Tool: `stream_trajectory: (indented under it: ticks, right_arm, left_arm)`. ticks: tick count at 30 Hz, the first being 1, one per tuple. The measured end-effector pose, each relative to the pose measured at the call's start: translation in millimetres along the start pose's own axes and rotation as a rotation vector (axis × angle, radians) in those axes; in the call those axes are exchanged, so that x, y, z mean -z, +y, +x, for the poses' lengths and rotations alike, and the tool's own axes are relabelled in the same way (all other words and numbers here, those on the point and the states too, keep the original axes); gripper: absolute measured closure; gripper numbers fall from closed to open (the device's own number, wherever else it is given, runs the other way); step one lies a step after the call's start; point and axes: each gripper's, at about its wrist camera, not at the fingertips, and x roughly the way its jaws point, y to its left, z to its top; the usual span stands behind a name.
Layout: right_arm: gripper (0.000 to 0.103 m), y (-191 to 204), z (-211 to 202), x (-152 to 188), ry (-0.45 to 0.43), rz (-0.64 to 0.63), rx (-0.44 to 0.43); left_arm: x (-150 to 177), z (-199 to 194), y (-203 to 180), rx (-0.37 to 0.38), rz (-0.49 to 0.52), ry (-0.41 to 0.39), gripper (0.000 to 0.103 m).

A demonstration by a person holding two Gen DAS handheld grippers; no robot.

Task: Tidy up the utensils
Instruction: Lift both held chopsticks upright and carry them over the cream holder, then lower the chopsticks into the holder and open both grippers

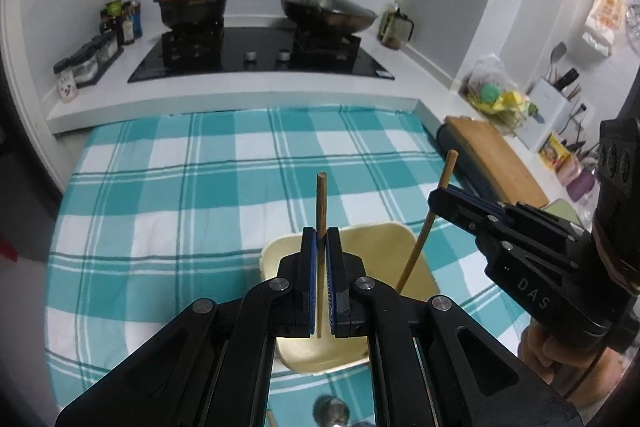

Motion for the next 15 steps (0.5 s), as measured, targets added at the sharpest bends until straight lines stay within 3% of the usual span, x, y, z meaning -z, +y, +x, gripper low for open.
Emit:
stream_trajectory:
  ticks: [6, 8, 9, 10, 12, 15]
  right_arm:
    - [0.093, -15.0, 44.3, 17.4, 0.098, 0.033, 0.003]
    - [0.093, -17.4, 50.5, 19.0, 0.109, 0.045, 0.011]
    - [0.087, -18.2, 51.5, 19.1, 0.111, 0.047, 0.015]
    - [0.073, -18.9, 50.4, 18.6, 0.106, 0.051, 0.022]
    - [0.06, -19.2, 42.5, 16.7, 0.078, 0.058, 0.037]
    - [0.06, -18.6, 22.2, 15.3, 0.044, 0.05, 0.048]
  left_arm:
    - [5.5, 32.4, 0.9, -0.038, -0.012, 0.05, 0.096]
    - [4.7, 33.9, 2.4, -0.04, -0.024, 0.047, 0.072]
    - [5.6, 31.3, 3.1, -0.05, -0.026, 0.036, 0.066]
    - [6.9, 26.4, 3.3, -0.061, -0.025, 0.019, 0.058]
    - [10.0, 14.6, 3.2, -0.07, -0.011, -0.007, 0.053]
    - [22.2, -11.8, 1.9, -0.083, 0.023, -0.061, 0.031]
